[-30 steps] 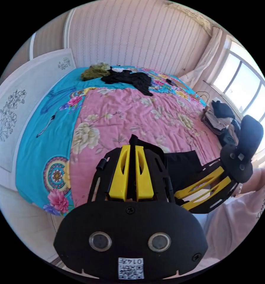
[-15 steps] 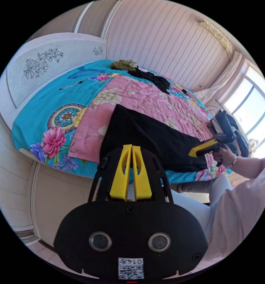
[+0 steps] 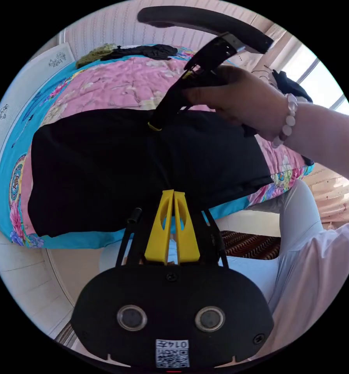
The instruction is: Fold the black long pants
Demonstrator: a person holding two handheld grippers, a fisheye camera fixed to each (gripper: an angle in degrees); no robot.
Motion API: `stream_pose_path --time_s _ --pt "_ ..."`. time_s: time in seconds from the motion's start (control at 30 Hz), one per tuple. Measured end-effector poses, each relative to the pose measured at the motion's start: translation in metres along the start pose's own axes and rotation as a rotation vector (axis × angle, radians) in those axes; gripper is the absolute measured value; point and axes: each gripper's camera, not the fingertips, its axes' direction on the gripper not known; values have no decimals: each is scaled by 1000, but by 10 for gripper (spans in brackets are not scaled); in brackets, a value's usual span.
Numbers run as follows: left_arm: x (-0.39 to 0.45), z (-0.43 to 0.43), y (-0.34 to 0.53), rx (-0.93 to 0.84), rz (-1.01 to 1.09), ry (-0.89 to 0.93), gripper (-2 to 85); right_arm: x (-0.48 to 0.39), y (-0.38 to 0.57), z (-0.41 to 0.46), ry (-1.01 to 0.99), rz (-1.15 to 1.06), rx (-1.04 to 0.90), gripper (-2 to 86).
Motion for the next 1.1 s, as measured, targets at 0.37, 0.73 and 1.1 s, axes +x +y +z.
stream_pose_path --time_s 0.37,0.73,1.1 --pt "40 -4 12 -54 111 -101 -10 6 -40 23 62 -24 -131 -5" --pt "77 -46 60 144 176 -139 13 123 91 -49 -221 180 171 1" --pt "199 -38 60 290 403 9 107 257 323 -31 -295 632 254 80"
